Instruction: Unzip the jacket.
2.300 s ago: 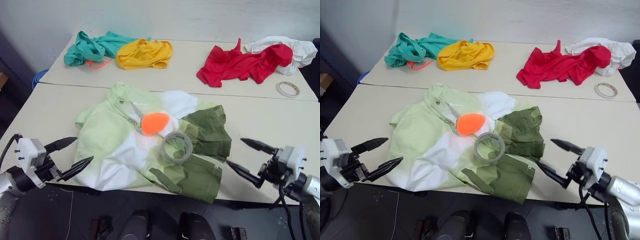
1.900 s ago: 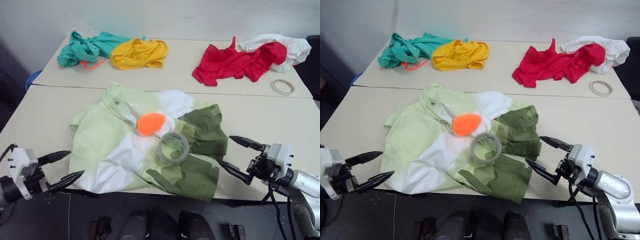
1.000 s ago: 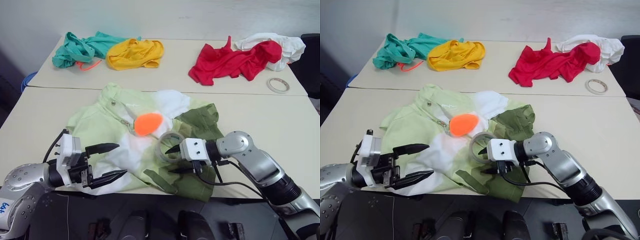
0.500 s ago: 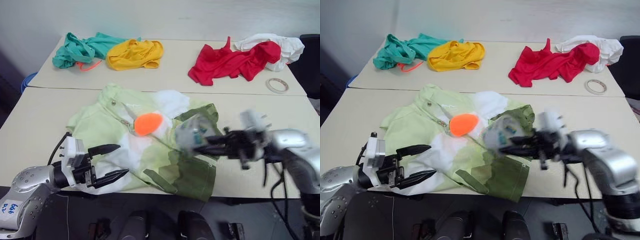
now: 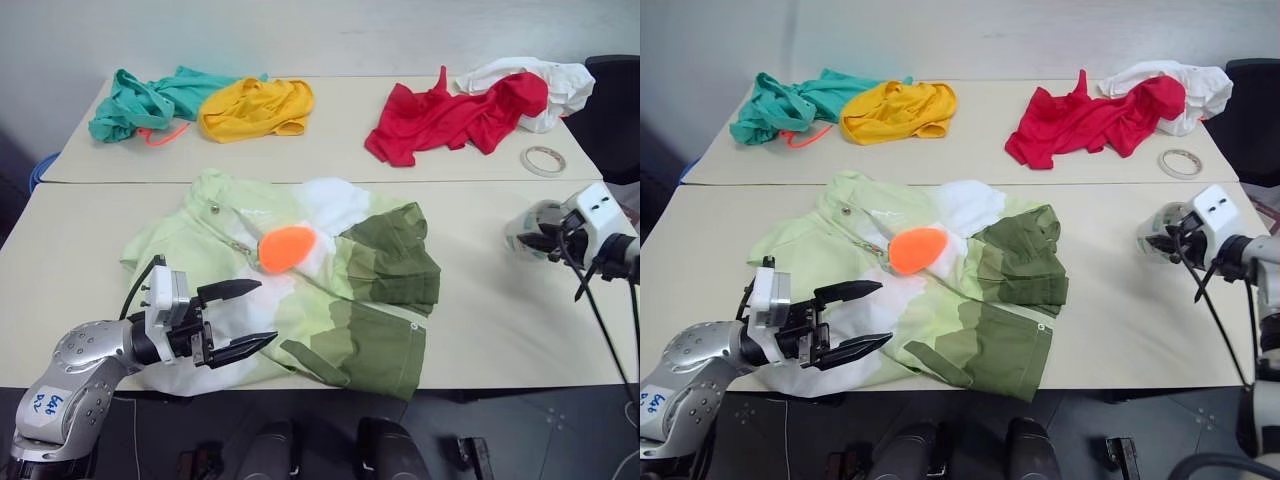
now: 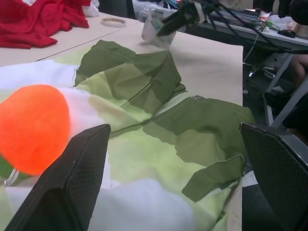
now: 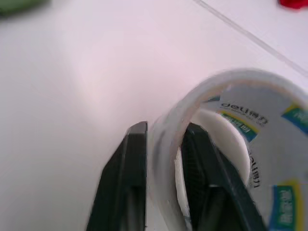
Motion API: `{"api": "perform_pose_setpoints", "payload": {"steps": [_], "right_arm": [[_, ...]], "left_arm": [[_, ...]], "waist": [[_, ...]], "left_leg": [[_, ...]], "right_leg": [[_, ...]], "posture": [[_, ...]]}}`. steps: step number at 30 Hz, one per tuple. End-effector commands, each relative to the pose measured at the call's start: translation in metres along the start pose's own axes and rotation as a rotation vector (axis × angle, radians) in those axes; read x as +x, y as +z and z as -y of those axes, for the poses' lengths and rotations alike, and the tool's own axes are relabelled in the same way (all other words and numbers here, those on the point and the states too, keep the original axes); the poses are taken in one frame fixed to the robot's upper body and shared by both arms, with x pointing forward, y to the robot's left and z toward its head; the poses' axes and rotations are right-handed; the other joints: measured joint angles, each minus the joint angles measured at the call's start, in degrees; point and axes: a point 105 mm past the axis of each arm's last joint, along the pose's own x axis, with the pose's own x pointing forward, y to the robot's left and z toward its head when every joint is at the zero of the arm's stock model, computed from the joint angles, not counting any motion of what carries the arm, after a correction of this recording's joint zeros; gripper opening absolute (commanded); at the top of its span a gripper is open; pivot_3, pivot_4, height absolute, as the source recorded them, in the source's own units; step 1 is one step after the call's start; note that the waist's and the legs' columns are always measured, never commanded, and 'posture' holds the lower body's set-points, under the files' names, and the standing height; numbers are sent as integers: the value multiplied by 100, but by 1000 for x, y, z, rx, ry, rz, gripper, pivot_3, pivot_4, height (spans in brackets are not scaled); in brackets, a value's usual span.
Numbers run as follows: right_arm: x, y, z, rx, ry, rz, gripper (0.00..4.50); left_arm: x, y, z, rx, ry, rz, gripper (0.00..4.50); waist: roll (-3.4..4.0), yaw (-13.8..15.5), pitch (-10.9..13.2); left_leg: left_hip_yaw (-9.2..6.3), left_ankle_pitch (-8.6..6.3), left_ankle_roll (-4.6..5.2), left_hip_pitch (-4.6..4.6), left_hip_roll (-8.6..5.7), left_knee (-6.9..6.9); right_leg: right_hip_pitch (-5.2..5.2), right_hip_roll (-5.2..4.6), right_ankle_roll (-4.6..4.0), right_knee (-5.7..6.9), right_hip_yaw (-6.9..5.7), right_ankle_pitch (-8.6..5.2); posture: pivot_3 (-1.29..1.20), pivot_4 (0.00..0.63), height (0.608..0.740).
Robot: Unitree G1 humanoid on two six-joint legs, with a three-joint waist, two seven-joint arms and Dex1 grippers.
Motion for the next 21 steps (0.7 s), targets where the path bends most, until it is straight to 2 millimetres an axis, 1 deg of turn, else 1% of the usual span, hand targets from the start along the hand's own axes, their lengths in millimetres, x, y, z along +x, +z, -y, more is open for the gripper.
{"api": "perform_pose_setpoints", "payload": {"steps": [1,3,4,5,7,8,9,10,12,13,14,16,18,19,20,21], "right_arm": [[-4,-8,7,-25,-25,-18,2239],[-10,-4,15,-40,-63,3,2949],[-15,2,20,-54,-80,28,3288],[-19,8,23,-60,-89,56,3628],[-34,28,23,-81,-24,140,4322],[-43,42,19,-87,36,196,4473],[-51,53,15,-90,86,241,4473],[-56,59,12,-90,118,268,4473],[-65,72,0,-35,219,286,4473],[-67,77,-14,6,314,264,4473],[-64,83,-29,41,397,250,4473],[-47,90,-59,117,507,220,4473],[-28,94,-83,175,562,196,4473],[-23,95,-90,192,574,184,4473],[-13,97,-100,242,593,178,4473],[3,97,-110,296,603,168,4473]], "left_arm": [[-2,1,0,23,5,-1,4500],[-3,2,-1,32,10,1,4500],[-6,2,-3,43,25,0,4500],[-8,3,-5,48,37,-2,4500],[-19,3,-16,65,108,-25,4500],[-27,3,-22,76,149,-47,4500],[-34,1,-25,74,164,-73,4500],[-38,0,-25,71,168,-90,4500],[-48,-3,-30,119,187,-152,4500],[-53,-5,-30,136,179,-178,4500],[-55,-6,-29,146,162,-202,4500],[-56,-11,-24,147,99,-248,4500],[-54,-17,-21,139,54,-279,4500],[-53,-18,-20,137,45,-284,4500],[-50,-20,-22,138,45,-285,4500],[-47,-24,-25,142,48,-293,4500]], "waist": [[0,8,0],[0,23,0],[0,31,0],[0,33,0],[1,32,1],[9,30,5],[19,26,11],[24,26,13],[24,26,13],[24,26,13],[24,23,12],[21,-3,12],[20,-32,11],[21,-32,11],[22,-17,12],[22,-1,12]], "left_leg": [[0,0,0,-1,2,1],[0,0,1,-2,2,8],[-2,-1,2,-4,1,16],[-3,-1,3,-5,0,21],[-3,-1,3,-4,-1,27],[-4,-1,3,-4,0,27],[-4,-1,3,-4,1,25],[-4,-2,2,-4,2,24],[-5,-5,-3,-4,12,20],[-5,-7,-6,-3,16,20],[-5,-10,-6,-3,18,20],[-4,-13,-9,-1,25,21],[-1,-17,-15,2,33,24],[-2,-18,-17,4,35,23],[-3,-18,-18,3,35,23],[-2,-18,-18,-6,35,22]], "right_leg": [[-1,1,0,-2,0,0],[2,0,0,0,1,0],[3,-2,1,1,1,1],[3,-4,3,1,2,2],[4,-5,4,-14,6,2],[4,-4,4,-14,7,2],[3,-3,4,-16,8,2],[2,-4,4,-15,9,2],[1,-5,3,-7,8,2],[2,-6,3,-4,8,2],[3,-8,3,-5,7,2],[3,-11,2,-7,10,3],[0,-10,-5,-21,16,7],[0,-10,-7,-21,18,7],[-4,-12,-8,-20,23,7],[-15,-15,-8,-19,32,7]], "posture": [[0,150,740],[0,150,740],[0,150,740],[0,150,740],[0,150,740],[0,150,740],[0,150,740],[0,150,740],[0,150,740],[0,150,740],[0,150,740],[0,150,740],[0,150,740],[0,150,740],[0,150,740],[0,150,740]]}}
